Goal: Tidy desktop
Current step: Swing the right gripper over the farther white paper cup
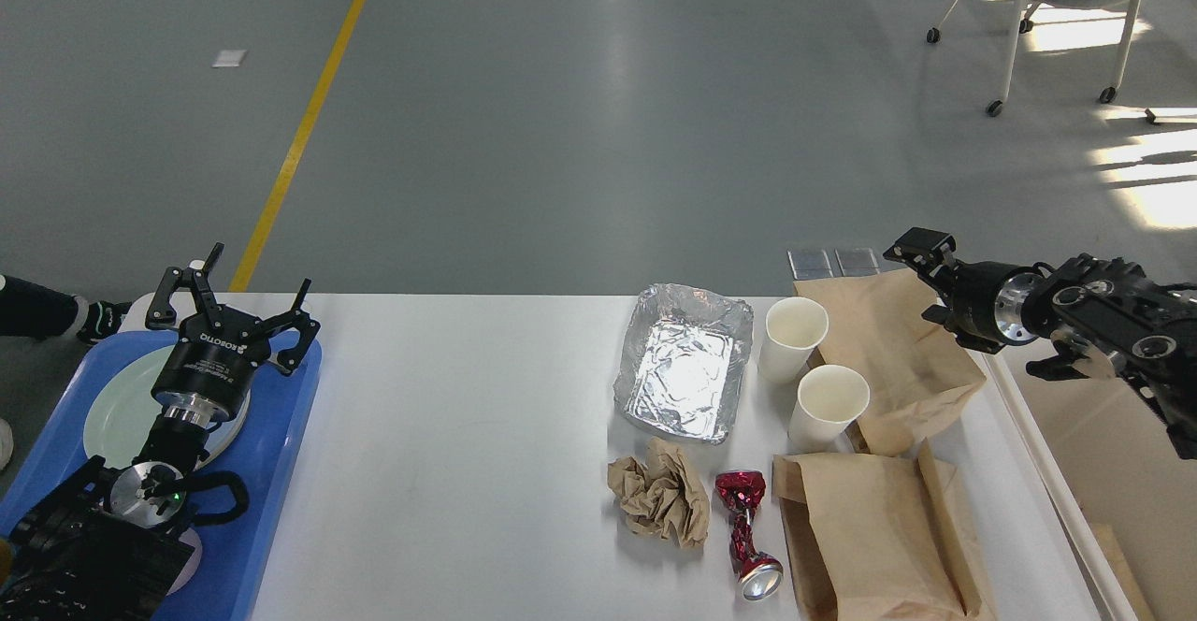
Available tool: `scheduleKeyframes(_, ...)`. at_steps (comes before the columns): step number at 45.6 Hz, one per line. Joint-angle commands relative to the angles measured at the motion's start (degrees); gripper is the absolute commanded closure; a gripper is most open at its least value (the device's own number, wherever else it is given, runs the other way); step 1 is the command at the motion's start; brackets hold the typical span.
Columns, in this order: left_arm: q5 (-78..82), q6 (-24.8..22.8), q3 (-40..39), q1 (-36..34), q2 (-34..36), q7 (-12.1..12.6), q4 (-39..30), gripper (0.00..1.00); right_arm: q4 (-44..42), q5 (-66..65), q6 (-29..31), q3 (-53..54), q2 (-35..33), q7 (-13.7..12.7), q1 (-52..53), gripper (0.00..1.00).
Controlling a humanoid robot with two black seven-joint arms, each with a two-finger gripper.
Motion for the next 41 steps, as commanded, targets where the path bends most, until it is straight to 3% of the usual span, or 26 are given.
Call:
scheduleKeyframes(1,0.00,0.00,0.00,0.05,0.00,0.00,0.00,0.03,0.07,-0.05,-0.09,-9.21,-0.02,-6.26,3.81,0.06)
scheduleKeyframes(15,0.00,0.00,0.00,-0.04,0.00,0.00,0.00,0.03,0.50,0.74,0.17,-33.55,2.79,-11.80,14.97,0.05)
scheduleKeyframes(20,0.00,0.00,0.00,-0.03,0.00,0.00,0.00,0.03,2.52,0.74,2.10,-41.11,3.14,-11.98,18.74,0.03)
scheduleKeyframes(28,0.00,0.00,0.00,0.05,0.00,0.00,0.00,0.03,13.68,1.88,5.79,-48.59,3.32,-11.72,27.19,0.00)
scheduleKeyframes(32,0.00,0.00,0.00,-0.04,0.00,0.00,0.00,0.03,15.09,8.45,6.58,-51.75,3.40,-11.54,30.35,0.00)
scheduleKeyframes(41,0.00,0.00,0.00,-0.03,0.00,0.00,0.00,0.03,18.17,38.51,15.02,-63.79,3.58,-11.45,39.67,0.00)
